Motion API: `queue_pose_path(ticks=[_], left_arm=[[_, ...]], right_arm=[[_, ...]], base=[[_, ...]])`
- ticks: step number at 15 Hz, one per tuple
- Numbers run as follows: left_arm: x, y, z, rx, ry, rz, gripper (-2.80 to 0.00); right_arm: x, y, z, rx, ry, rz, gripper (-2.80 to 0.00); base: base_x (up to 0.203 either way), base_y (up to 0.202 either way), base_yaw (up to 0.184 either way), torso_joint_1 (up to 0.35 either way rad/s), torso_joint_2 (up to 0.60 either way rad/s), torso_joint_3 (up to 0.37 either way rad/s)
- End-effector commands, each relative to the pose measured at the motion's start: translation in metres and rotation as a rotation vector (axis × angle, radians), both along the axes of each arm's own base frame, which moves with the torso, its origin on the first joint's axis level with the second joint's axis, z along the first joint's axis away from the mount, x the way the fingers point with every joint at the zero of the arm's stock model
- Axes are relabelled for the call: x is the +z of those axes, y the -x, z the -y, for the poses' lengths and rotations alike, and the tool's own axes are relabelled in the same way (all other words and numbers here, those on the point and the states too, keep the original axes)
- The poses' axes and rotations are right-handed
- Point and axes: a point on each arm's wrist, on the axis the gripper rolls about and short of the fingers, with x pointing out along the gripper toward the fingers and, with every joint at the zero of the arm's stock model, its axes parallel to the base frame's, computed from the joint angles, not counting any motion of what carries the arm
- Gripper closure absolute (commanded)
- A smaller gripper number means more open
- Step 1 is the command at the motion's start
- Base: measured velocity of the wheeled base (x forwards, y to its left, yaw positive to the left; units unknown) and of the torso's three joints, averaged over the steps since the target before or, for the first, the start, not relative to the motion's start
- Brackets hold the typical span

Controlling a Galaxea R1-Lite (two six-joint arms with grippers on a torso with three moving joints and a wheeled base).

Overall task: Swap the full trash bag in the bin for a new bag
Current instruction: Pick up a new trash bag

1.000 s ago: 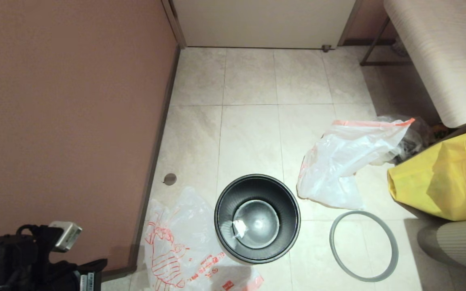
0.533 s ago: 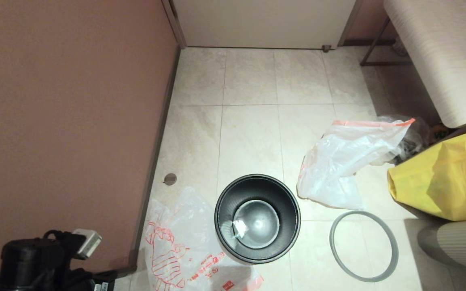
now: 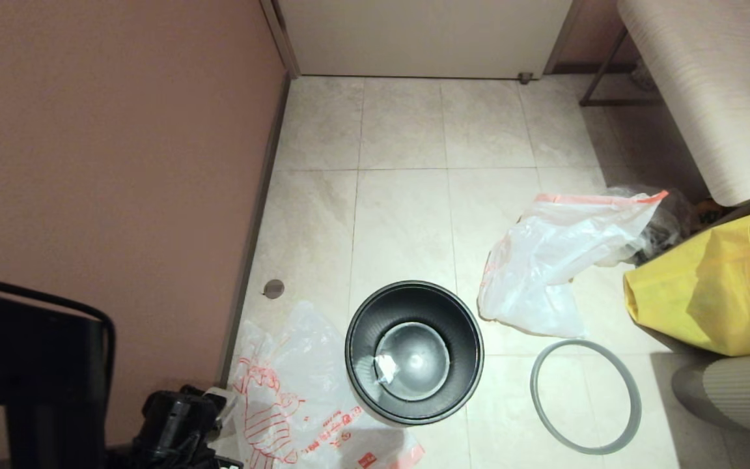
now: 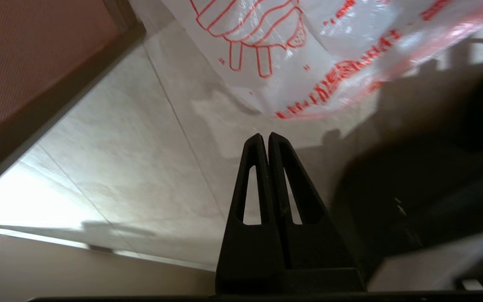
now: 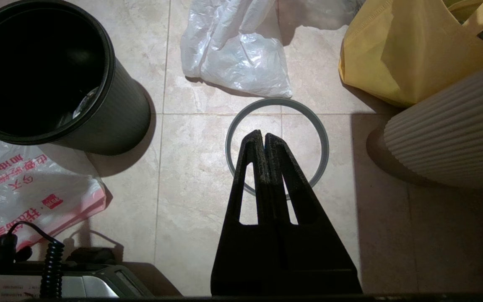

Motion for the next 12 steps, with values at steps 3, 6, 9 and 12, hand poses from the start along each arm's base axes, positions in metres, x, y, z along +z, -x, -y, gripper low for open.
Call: queue_pose_path(ticks=[3, 6, 9, 12], left_arm=[[-0.039, -0.033, 0.038, -0.084, -0.077, 0.150, 0.00], [-0.027, -0.067, 0.054, -0.084, -0.119, 0.130, 0.00], [-0.010, -0.106, 0.080, -0.070, -0.133, 0.018, 0.00], [0.004, -0.130, 0.099, 0.021, -0.138, -0.196, 0.00]], right_arm=[[0.000, 0.000, 0.000, 0.001, 0.001, -0.003, 0.00], [0.000, 0.000, 0.000, 0.001, 0.001, -0.003, 0.00], [0.000, 0.000, 0.000, 0.001, 0.001, -0.005, 0.00], [0.000, 0.000, 0.000, 0.001, 0.001, -0.005, 0.00]], base=[[0.000, 0.000, 0.000, 0.000, 0.00, 0.000], [0.000, 0.000, 0.000, 0.000, 0.00, 0.000], [0.000, 0.000, 0.000, 0.000, 0.00, 0.000], [0.000, 0.000, 0.000, 0.000, 0.00, 0.000]])
